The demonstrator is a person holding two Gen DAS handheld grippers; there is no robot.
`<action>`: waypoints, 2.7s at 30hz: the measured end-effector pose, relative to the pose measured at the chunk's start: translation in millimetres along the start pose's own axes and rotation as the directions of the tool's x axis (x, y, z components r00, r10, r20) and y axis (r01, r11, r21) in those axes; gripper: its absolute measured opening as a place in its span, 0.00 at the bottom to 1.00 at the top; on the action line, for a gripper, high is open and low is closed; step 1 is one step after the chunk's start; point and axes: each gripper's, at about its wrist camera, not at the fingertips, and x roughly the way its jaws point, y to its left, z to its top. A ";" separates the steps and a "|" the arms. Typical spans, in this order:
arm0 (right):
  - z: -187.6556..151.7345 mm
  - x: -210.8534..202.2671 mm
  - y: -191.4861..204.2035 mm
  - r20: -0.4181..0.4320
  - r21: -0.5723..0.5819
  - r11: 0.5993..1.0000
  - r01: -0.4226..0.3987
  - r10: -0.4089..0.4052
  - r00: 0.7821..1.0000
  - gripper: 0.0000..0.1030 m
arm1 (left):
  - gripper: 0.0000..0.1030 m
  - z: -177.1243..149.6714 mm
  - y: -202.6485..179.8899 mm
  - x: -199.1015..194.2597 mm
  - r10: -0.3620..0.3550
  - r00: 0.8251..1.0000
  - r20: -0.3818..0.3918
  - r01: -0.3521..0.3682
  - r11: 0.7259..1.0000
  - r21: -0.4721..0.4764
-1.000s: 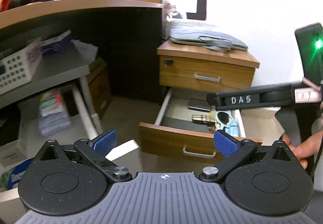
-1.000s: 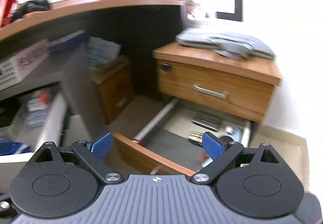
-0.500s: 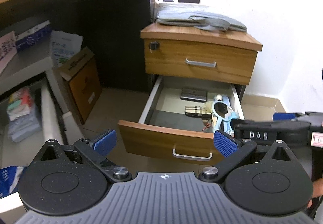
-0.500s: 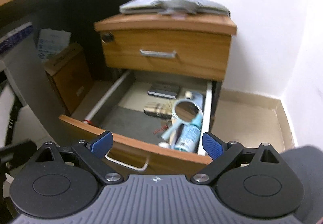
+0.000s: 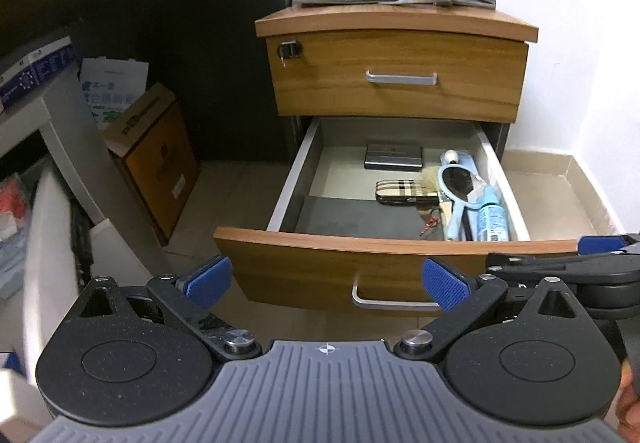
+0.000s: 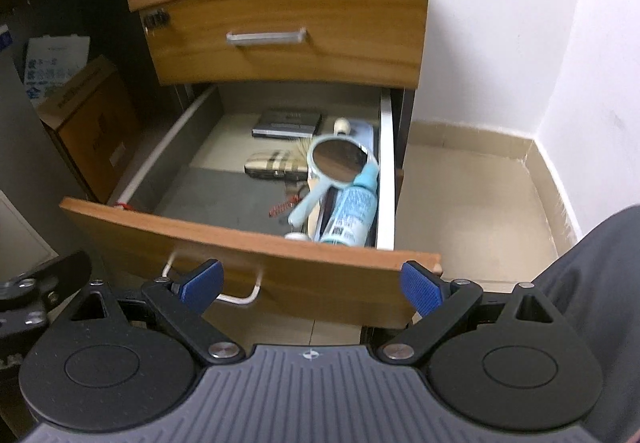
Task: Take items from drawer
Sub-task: 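Move both tools to the open bottom drawer of the wooden cabinet, then push the wooden drawer front shut with both tools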
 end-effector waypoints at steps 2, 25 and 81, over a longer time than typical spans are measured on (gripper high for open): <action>-2.7 8.2 -0.7 -0.016 0.004 1.000 0.013 -0.013 1.000 0.94 | 0.99 -5.0 -0.5 11.3 0.001 1.000 -0.002 -0.001 1.000 -0.003; 7.6 69.9 -14.0 -0.064 0.156 0.986 0.057 -0.047 0.997 0.94 | 0.65 1.1 5.1 115.2 -0.026 0.991 -0.134 0.025 1.000 -0.011; 162.3 210.2 -54.6 0.132 0.130 0.988 0.083 -0.101 0.986 0.94 | 0.66 112.6 -27.5 285.2 -0.126 0.990 -0.057 0.127 0.992 0.006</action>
